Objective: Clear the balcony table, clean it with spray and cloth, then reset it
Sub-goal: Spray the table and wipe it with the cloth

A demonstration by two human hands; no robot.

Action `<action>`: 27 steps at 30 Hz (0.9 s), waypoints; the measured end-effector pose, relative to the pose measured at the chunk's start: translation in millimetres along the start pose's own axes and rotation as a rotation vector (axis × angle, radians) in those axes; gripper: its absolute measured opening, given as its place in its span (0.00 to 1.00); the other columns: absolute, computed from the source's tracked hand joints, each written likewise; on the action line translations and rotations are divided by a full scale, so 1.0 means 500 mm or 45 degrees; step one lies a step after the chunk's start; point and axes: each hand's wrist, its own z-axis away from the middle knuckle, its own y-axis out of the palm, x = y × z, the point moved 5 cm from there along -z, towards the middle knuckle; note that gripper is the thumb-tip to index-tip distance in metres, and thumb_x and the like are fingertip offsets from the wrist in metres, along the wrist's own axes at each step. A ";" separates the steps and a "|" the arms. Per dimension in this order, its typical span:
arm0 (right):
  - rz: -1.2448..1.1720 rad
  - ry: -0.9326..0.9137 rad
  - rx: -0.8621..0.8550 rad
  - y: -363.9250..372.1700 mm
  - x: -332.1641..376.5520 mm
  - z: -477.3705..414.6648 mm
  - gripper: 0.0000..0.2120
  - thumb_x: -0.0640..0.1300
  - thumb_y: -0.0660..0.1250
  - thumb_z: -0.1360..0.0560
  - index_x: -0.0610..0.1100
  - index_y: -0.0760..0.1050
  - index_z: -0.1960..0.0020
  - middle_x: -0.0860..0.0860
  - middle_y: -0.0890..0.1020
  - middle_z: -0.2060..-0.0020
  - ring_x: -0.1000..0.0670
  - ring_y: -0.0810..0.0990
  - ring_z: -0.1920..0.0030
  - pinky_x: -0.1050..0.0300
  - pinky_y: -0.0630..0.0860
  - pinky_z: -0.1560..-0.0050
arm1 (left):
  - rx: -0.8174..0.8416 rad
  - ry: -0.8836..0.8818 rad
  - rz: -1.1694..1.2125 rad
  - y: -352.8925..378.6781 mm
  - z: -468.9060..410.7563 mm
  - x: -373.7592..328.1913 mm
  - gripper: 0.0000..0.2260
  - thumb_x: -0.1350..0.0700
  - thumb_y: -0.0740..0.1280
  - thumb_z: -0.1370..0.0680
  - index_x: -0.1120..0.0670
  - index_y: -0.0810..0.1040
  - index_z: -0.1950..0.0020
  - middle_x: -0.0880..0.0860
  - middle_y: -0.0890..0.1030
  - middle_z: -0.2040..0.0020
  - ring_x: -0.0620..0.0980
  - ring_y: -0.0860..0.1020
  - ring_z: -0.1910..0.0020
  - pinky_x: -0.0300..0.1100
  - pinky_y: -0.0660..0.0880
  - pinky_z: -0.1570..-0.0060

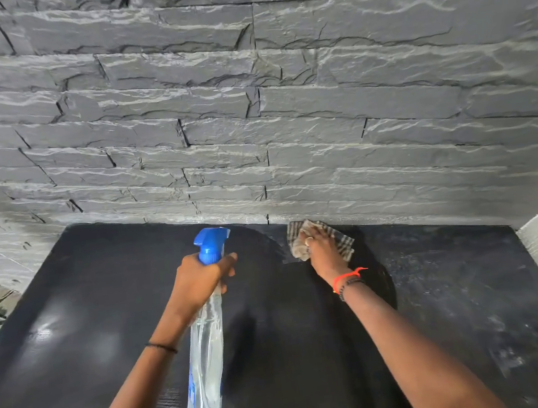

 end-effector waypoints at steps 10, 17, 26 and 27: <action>-0.074 -0.416 0.054 0.079 0.095 0.197 0.28 0.30 0.65 0.31 0.45 0.73 0.33 0.46 0.68 0.28 0.43 0.66 0.27 0.46 0.58 0.27 | -0.043 0.019 0.152 -0.018 -0.045 -0.002 0.10 0.56 0.71 0.26 0.60 0.79 0.65 0.48 0.78 0.75 0.44 0.71 0.79 0.34 0.70 0.74; 0.059 0.005 0.038 -0.023 -0.155 0.143 0.28 0.29 0.56 0.24 0.44 0.61 0.25 0.48 0.56 0.24 0.50 0.52 0.23 0.57 0.46 0.22 | -0.051 0.035 0.191 -0.036 -0.065 -0.003 0.10 0.55 0.71 0.26 0.58 0.79 0.65 0.46 0.78 0.75 0.43 0.71 0.79 0.32 0.69 0.77; 0.058 0.152 -0.036 0.031 0.008 -0.022 0.23 0.32 0.53 0.22 0.38 0.64 0.28 0.41 0.59 0.25 0.43 0.56 0.24 0.52 0.51 0.23 | -0.100 -0.011 0.199 -0.071 -0.069 0.027 0.11 0.54 0.71 0.26 0.58 0.79 0.66 0.47 0.77 0.76 0.43 0.71 0.79 0.36 0.69 0.73; 0.061 0.093 -0.014 0.046 0.048 -0.027 0.22 0.34 0.53 0.22 0.38 0.64 0.27 0.42 0.58 0.24 0.44 0.55 0.23 0.53 0.49 0.23 | -0.103 -0.010 0.199 -0.076 -0.069 0.028 0.11 0.54 0.71 0.26 0.58 0.79 0.66 0.47 0.77 0.76 0.43 0.71 0.79 0.36 0.69 0.73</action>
